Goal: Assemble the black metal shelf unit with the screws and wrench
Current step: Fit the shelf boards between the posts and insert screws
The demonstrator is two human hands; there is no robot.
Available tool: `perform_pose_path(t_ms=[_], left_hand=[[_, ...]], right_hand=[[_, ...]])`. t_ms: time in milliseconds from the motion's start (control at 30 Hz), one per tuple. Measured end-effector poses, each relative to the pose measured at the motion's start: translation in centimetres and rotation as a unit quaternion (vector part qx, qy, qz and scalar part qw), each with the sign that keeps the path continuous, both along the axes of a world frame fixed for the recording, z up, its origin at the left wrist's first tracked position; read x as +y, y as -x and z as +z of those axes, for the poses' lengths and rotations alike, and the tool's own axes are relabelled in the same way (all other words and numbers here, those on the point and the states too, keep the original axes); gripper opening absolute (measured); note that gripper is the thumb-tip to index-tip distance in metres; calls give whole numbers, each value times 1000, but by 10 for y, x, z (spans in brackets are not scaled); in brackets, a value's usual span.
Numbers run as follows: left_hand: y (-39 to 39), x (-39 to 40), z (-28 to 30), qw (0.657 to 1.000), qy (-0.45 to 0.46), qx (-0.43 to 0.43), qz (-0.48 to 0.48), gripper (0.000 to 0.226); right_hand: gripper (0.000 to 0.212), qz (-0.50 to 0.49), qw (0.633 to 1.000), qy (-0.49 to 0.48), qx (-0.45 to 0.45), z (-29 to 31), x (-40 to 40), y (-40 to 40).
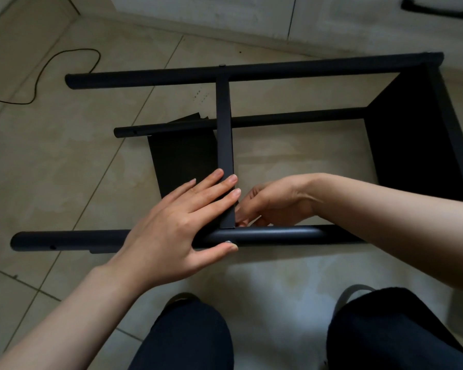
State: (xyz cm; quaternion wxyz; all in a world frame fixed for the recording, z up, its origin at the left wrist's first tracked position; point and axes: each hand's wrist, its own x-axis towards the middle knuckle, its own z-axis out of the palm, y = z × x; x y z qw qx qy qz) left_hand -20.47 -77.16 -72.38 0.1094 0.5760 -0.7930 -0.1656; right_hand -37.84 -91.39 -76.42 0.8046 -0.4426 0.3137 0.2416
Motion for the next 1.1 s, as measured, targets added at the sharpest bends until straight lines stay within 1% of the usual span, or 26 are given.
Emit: perform_pose_path(t_ms=[233,400,533,600,633,733,833,900,933,1033,1100], left_hand=[[0,0,0,1000,2,1,1,76],[0,0,-1,1000,3,5,2,75],[0,0,0,1000,5,0,4,75],[1,0,1,1000,3,-2,5,75],[1,0,1,1000,2,-2,6,75],[1,1,2,1000,-1,-2,5,75],[1,1,2,1000,-1,-1,6,75],[1,0,2,1000,-2,-2,5,75],[1,0,2,1000,-2,-2,5,75],[1,0,1,1000,-3,-1,6,75],[1,0,1,1000,-2,-2,6,75]], right_hand=[[9,-19,1000,19,-7,-2,4,-2],[12,-12,999,30,0,-2,8,-7],[25,6,1000,23,18,1,2,-4],[36,30,999,35,20,4,-3,-1],[37,37,998,44,22,5,-4,-1],[32,30,997,62,27,4,-4,-2],[27,6,999,43,14,1,0,-5],[21,8,999,45,12,1,2,-6],[21,11,999,51,14,0,2,-6],[35,32,996,84,18,-1,1,-5],[33,34,996,80,19,1,0,-4]])
